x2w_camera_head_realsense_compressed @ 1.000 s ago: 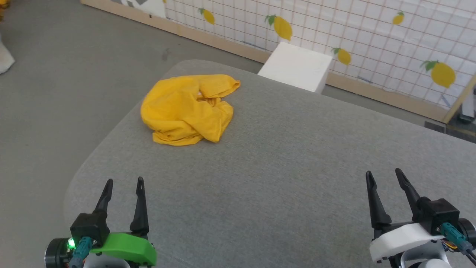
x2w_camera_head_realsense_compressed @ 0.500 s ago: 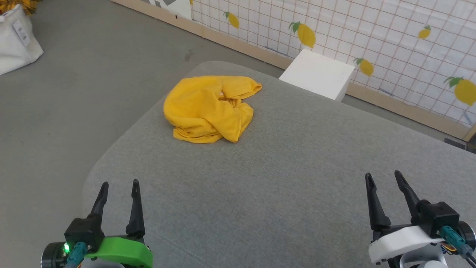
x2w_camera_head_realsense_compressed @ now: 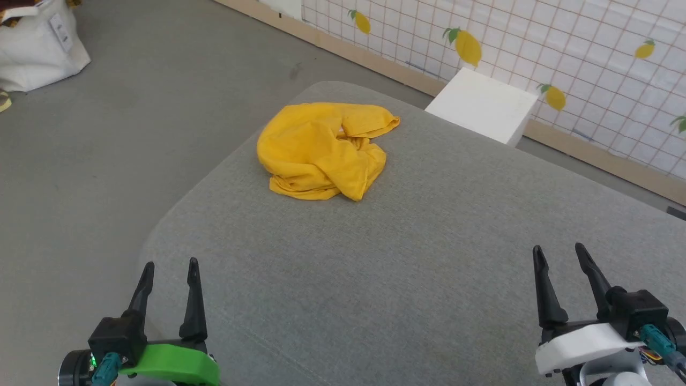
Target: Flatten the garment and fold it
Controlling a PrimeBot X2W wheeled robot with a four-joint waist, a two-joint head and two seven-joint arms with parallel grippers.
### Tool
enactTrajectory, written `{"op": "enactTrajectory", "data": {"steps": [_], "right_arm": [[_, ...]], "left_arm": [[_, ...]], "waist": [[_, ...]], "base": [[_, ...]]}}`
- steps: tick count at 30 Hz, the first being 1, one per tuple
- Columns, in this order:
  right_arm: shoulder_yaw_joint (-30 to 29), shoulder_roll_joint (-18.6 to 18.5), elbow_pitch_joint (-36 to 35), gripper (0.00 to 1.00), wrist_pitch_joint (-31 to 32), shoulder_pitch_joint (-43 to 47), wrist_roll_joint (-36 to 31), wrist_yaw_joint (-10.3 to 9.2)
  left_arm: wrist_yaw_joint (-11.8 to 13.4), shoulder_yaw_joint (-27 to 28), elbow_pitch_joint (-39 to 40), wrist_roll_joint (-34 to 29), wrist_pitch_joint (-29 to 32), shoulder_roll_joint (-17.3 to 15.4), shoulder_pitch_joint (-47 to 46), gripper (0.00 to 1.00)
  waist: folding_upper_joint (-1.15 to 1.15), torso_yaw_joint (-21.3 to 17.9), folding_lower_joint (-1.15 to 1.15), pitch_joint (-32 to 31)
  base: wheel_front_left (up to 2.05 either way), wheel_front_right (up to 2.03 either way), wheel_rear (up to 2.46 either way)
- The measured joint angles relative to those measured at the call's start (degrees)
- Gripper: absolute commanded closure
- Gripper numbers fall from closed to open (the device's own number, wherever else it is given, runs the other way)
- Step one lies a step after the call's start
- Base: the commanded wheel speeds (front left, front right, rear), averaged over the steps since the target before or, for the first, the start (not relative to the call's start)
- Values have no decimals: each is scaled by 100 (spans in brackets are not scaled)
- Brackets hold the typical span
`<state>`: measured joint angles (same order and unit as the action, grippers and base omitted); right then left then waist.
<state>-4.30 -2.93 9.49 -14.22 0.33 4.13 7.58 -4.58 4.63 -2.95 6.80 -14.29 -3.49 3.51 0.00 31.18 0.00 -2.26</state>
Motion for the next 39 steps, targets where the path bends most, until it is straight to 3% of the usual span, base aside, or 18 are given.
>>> {"op": "enactTrajectory", "data": {"steps": [19, 24, 32, 39], "right_arm": [[-69, 1, 58, 0, -45, -85, 0, 0], [-79, 2, 31, 0, -44, -130, -27, 0], [-42, 3, -454, 0, 255, -461, -334, 0], [41, 5, -1090, 0, 676, -659, -561, 0]], "left_arm": [[-47, -26, -89, 123, -26, -2, -20, 0], [-153, -230, -71, 352, 190, -78, -486, 0], [-246, -704, 231, 681, 1150, -806, -2089, 0], [-250, -795, -207, 1419, 1893, -1343, -3871, 0]], "waist": [[0, 44, 0, 77], [0, 44, 0, 180], [0, -81, 0, 584], [0, -258, 0, 1125]], "base": [[0, 0, 0], [0, 0, 0], [0, 0, 0], [0, 0, 0]]}}
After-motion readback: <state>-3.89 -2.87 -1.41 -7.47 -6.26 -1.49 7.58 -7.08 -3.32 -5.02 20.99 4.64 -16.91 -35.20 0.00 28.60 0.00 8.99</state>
